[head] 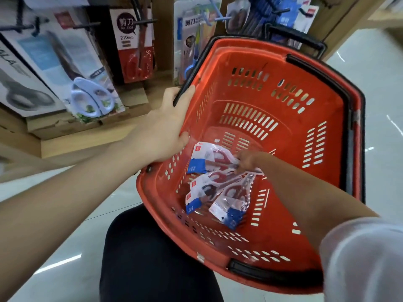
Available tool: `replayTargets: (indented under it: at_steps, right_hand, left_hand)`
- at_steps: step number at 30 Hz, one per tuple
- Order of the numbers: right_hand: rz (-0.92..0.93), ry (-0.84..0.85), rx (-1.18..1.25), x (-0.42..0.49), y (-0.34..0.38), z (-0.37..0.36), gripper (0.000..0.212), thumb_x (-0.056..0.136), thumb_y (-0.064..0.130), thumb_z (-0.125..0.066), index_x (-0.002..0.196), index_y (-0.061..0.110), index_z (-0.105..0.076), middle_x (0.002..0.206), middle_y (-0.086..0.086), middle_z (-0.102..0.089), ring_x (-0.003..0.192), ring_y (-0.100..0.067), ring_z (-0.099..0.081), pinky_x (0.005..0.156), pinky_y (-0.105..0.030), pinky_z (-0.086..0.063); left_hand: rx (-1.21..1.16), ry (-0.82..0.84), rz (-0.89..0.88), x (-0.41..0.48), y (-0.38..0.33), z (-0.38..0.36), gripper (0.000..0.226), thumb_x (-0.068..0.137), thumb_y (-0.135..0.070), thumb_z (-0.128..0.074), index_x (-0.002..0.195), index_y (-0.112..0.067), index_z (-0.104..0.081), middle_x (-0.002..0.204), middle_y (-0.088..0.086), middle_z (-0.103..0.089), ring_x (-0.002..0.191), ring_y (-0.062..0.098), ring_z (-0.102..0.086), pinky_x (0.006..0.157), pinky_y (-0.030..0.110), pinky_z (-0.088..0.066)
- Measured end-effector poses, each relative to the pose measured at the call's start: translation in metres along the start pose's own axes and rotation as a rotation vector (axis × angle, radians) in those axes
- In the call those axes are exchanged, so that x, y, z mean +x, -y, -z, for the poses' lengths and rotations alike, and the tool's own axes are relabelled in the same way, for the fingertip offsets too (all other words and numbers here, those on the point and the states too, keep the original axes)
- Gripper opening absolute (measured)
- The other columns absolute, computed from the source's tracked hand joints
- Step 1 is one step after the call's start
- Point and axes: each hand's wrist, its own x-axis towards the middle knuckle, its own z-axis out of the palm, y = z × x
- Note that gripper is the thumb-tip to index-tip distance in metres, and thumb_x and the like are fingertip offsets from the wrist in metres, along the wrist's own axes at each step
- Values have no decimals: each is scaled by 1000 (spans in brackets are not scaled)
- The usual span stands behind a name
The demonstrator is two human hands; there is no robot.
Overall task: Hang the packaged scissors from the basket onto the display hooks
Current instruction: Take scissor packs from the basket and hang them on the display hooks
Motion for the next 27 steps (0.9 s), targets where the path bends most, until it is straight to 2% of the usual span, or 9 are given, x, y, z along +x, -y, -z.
replayTargets:
  at_steps: [2, 4, 8, 10, 15, 18, 22, 25, 27]
  right_hand:
    - [47, -23, -57, -9, 7, -15, 78, 86, 28, -83, 153, 18, -44, 149, -6, -51, 136, -29, -50, 114, -38, -42]
    - [66, -12, -42, -18, 12, -30, 94, 79, 26, -89, 156, 17, -36, 150, -5, -47, 137, -28, -49, 111, -33, -43]
    - [106, -13, -24, -25, 9, -55, 115, 62, 31, -99, 155, 22, -32, 151, -3, -49, 139, -28, -48, 112, -36, -46]
    - [109, -45, -76, -28, 8, -63, 112, 60, 34, -100, 151, 23, -35, 147, -4, -54, 134, -28, -53, 110, -37, -48]
    - [40, -51, 15, -28, 11, -69, 78, 66, 38, -97, 130, 17, -57, 119, -2, -65, 113, -25, -64, 99, -33, -56]
    - [40, 38, 30, -24, 11, -64, 92, 61, 43, -98, 137, 14, -56, 129, -5, -63, 125, -30, -59, 106, -39, -52]
    - [24, 179, -28, -31, 15, -39, 99, 73, 50, -89, 151, 13, -41, 152, -4, -49, 141, -31, -45, 118, -42, -40]
    - [23, 211, -74, -38, 15, -18, 99, 71, 58, -87, 151, 20, -42, 151, -2, -50, 141, -30, -45, 117, -48, -39]
    - [2, 187, -56, -43, 11, -4, 92, 67, 56, -90, 143, 23, -49, 140, 1, -57, 133, -30, -52, 112, -51, -44]
  left_hand:
    - [-11, 5, 0, 0, 0, 1, 94, 97, -24, -63, 163, -32, 4, 162, 3, -9, 80, 34, -56, 81, 49, -55]
    - [-23, 11, 5, -1, -2, 2, 94, 97, -24, -64, 163, -33, 4, 162, 3, -9, 79, 32, -54, 81, 49, -55]
    - [-22, 1, 5, -1, -3, 1, 96, 96, -23, -65, 164, -30, 2, 160, 5, -12, 82, 31, -51, 83, 53, -55]
    - [-26, -9, 1, 0, -3, 1, 96, 95, -23, -66, 164, -29, 0, 160, 5, -14, 82, 32, -51, 83, 54, -55]
    - [-32, -19, -5, 1, -3, 0, 96, 94, -22, -68, 164, -27, -2, 158, 8, -16, 81, 34, -51, 84, 53, -54]
    - [-28, -26, -11, 1, -4, 0, 96, 94, -21, -67, 165, -26, -3, 158, 11, -16, 80, 34, -50, 83, 52, -53]
    - [-35, -35, -14, 1, -5, 0, 96, 94, -20, -67, 165, -26, -3, 158, 11, -17, 81, 32, -48, 82, 49, -52]
    - [-35, -33, -15, 0, -6, 0, 95, 94, -20, -67, 164, -26, -3, 158, 10, -17, 80, 31, -49, 79, 45, -50]
    - [-35, -30, -10, 0, -7, 0, 95, 95, -20, -66, 164, -27, -2, 159, 9, -17, 82, 33, -51, 80, 46, -51]
